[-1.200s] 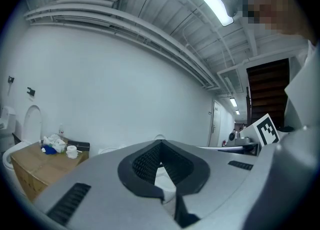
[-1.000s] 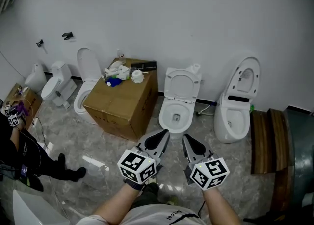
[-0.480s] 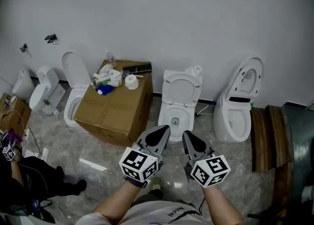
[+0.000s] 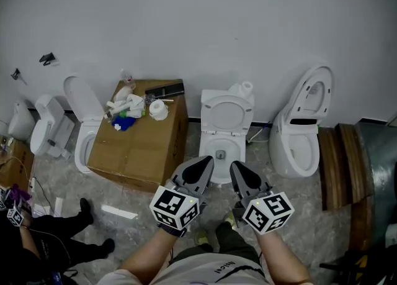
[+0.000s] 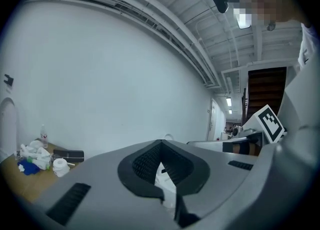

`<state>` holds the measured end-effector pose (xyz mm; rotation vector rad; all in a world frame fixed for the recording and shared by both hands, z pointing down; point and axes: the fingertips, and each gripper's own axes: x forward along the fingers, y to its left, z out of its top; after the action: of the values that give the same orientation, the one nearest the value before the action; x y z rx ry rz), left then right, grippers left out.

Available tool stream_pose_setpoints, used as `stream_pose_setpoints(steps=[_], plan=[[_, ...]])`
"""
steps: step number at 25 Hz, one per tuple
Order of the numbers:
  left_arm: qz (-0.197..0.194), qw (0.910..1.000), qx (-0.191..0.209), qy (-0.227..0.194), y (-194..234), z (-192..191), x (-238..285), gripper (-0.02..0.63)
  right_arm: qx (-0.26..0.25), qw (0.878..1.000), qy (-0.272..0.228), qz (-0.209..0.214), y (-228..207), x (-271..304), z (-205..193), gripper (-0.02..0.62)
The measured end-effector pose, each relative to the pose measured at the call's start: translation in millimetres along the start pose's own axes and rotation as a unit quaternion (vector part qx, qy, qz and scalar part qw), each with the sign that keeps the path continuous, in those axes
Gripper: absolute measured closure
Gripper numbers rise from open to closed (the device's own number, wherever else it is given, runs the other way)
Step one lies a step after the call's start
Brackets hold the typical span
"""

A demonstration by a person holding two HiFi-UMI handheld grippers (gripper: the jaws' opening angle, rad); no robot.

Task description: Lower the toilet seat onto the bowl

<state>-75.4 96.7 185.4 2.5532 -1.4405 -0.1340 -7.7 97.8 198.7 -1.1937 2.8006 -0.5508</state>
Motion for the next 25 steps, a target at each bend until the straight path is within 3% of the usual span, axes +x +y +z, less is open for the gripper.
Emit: stream_pose_setpoints(steps=[14,20,25], plan=[[0.046,0.9988,0.013,-0.002,61,-3,124,0.598,0.055,0.997,0.007,0.057,-108,104,25,0.580],[0.075,0.9969,0.020,0.016,84,-14,163,0.598,0.084,0.993,0.033,0.072,-148,139,14,0.578],[0.083,0.9959,0.024,0.027,109,-24,182,0.598,0.100,0.992,0.052,0.061,-175,166,-4,0.574]])
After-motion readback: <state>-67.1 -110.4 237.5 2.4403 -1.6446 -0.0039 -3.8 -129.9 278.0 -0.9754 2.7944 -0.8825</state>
